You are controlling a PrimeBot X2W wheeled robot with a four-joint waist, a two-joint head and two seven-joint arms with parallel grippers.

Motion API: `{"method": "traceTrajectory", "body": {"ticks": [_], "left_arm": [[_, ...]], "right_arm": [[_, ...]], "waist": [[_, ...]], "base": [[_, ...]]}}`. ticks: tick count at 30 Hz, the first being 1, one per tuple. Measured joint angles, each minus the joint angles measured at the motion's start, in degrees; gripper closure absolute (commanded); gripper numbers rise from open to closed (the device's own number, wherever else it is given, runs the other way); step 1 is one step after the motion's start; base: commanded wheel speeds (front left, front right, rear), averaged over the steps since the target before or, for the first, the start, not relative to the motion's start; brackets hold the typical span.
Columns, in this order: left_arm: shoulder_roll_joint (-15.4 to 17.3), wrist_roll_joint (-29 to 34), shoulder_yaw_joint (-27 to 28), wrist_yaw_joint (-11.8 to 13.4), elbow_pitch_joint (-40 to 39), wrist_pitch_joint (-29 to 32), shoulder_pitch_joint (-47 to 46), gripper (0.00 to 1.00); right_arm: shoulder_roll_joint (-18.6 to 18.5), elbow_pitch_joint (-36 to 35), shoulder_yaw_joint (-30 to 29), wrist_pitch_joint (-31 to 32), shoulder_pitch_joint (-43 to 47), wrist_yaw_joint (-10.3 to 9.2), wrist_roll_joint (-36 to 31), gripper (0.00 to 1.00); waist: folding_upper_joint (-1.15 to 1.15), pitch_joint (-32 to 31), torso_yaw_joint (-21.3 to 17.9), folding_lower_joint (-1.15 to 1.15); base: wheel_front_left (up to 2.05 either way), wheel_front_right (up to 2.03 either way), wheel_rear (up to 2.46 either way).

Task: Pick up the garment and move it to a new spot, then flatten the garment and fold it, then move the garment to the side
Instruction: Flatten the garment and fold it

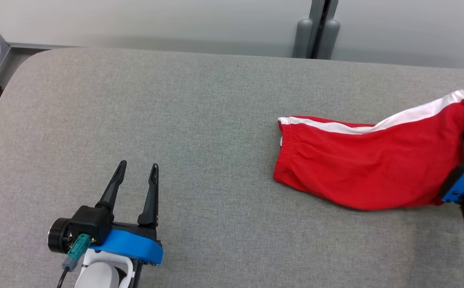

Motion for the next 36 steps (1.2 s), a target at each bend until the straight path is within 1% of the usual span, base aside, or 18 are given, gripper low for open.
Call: {"method": "traceTrajectory", "body": {"ticks": [3,6,9,13,16,18,21,26,27,28,30,32,35,36], "left_arm": [[0.2,0.0,-0.2,0.0,0.0,0.0,0.0,0.00],[0.2,-0.1,-0.2,0.0,0.1,0.0,0.0,0.00],[0.1,-0.3,-0.5,0.0,0.1,0.0,0.0,0.00],[-0.1,-0.6,-0.8,0.0,0.2,0.0,0.0,0.00],[-0.2,-0.9,-1.0,-0.1,0.2,0.0,0.0,0.00],[-0.3,-0.9,-1.3,-0.1,0.2,0.0,0.0,0.00],[-0.4,-1.0,-1.9,-0.1,0.3,0.0,0.0,0.00],[-0.4,-1.3,-2.1,-0.1,0.5,0.0,0.0,0.00],[-0.4,-1.4,-2.1,-0.1,0.5,0.0,0.0,0.00],[-0.4,-1.4,-2.1,-0.1,0.5,0.0,0.0,0.00],[-0.4,-1.4,-2.1,-0.1,0.6,0.0,0.0,0.00],[-0.4,-1.4,-1.9,-0.1,0.7,0.0,0.0,0.00],[-0.4,-1.4,-1.4,-0.1,0.6,0.0,0.2,0.00],[-0.4,-1.4,-1.1,-0.1,0.5,0.0,0.4,0.00]], "right_arm": [[2.5,-4.7,-0.1,2.5,0.7,0.00,-2.7,1.00],[5.1,-9.3,2.1,5.0,0.8,0.00,-5.3,1.00],[8.5,-12.7,6.6,7.1,1.0,0.01,-6.3,1.00],[10.8,-14.7,13.2,9.1,0.9,0.01,-5.6,1.00],[11.6,-13.4,17.8,10.6,0.6,0.01,-4.6,1.00],[11.8,-11.4,20.2,11.1,0.1,0.01,-4.4,1.00],[11.9,-7.7,23.6,11.0,-0.8,0.00,-2.1,1.00],[11.9,-2.8,27.2,9.7,-3.1,0.00,1.4,1.00],[11.9,-1.9,28.1,9.8,-3.4,0.00,2.5,0.72],[11.9,-1.3,28.8,9.7,-3.6,0.00,3.9,0.00],[11.9,-1.0,30.8,8.9,-3.6,0.00,8.1,0.00],[11.9,-2.3,33.3,7.9,-3.6,0.00,15.7,0.00],[11.9,-8.4,36.9,5.6,-3.6,0.00,30.0,0.00],[12.0,-10.8,37.5,4.4,-3.6,0.00,33.3,0.00]], "waist": [[0.00,-0.6,-0.2,0.00],[0.00,-0.9,-0.2,0.00],[0.00,-1.1,0.1,0.00],[0.00,-1.4,1.1,0.01],[0.00,-1.4,2.0,0.00],[0.00,-1.3,2.7,0.01],[0.00,-1.2,3.8,0.01],[0.00,-0.8,5.1,0.01],[0.00,-0.8,5.2,0.01],[0.00,-0.9,5.3,0.01],[0.00,-1.0,5.3,0.01],[0.00,-1.2,5.2,0.01],[0.00,-1.5,4.3,0.01],[0.00,-1.6,4.0,0.01]], "base": [[0.00,0.00,0.00],[0.00,0.00,0.00],[0.00,0.00,0.00],[0.00,0.00,0.00],[0.00,0.00,0.00],[0.00,0.00,0.00],[0.00,0.00,0.00],[0.00,0.00,0.00],[0.00,0.00,0.00],[0.00,0.00,0.00],[0.00,0.00,0.00],[0.00,0.00,0.00],[0.00,0.00,0.00],[0.00,0.00,0.00]]}}
